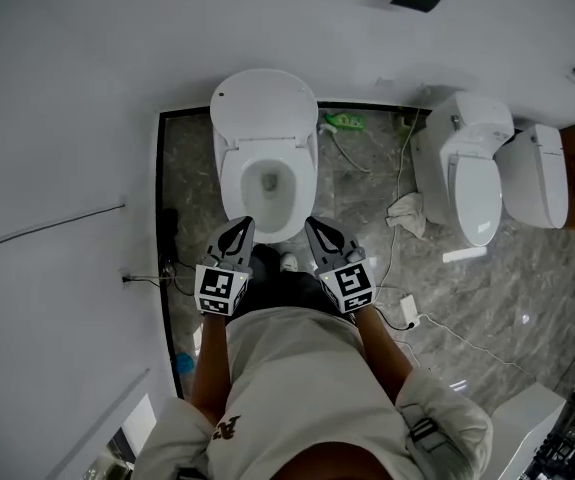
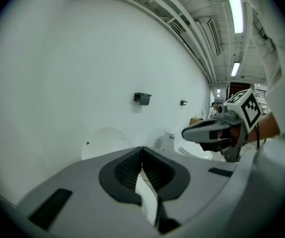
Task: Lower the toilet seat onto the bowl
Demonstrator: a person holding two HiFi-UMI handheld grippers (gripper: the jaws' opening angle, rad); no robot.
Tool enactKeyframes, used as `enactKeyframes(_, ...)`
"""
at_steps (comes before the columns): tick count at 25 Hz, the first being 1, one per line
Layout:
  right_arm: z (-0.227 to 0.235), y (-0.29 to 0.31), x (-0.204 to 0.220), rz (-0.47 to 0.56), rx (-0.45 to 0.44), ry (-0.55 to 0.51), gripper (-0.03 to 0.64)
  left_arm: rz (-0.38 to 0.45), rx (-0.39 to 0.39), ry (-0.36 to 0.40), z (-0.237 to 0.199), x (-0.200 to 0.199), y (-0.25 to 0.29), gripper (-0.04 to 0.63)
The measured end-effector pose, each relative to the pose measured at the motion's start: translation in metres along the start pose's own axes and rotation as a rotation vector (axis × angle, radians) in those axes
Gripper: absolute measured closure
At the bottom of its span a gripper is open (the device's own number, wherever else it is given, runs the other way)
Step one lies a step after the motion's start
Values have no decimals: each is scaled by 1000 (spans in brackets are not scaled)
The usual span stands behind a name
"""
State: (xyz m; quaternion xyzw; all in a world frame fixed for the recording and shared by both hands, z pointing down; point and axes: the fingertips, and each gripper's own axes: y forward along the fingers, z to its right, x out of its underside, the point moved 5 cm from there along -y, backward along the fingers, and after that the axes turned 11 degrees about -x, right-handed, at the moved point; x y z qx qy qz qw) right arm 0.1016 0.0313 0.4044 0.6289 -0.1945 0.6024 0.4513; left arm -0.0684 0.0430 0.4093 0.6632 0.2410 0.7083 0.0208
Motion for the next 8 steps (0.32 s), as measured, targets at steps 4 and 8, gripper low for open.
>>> enactKeyframes(4, -11, -9, -9, 13, -6, -9, 595, 31, -2, 29, 4, -10, -16, 571)
enactKeyframes(8, -21, -22, -12, 11, 1, -20, 595, 42, 6, 37, 13, -15, -33, 571)
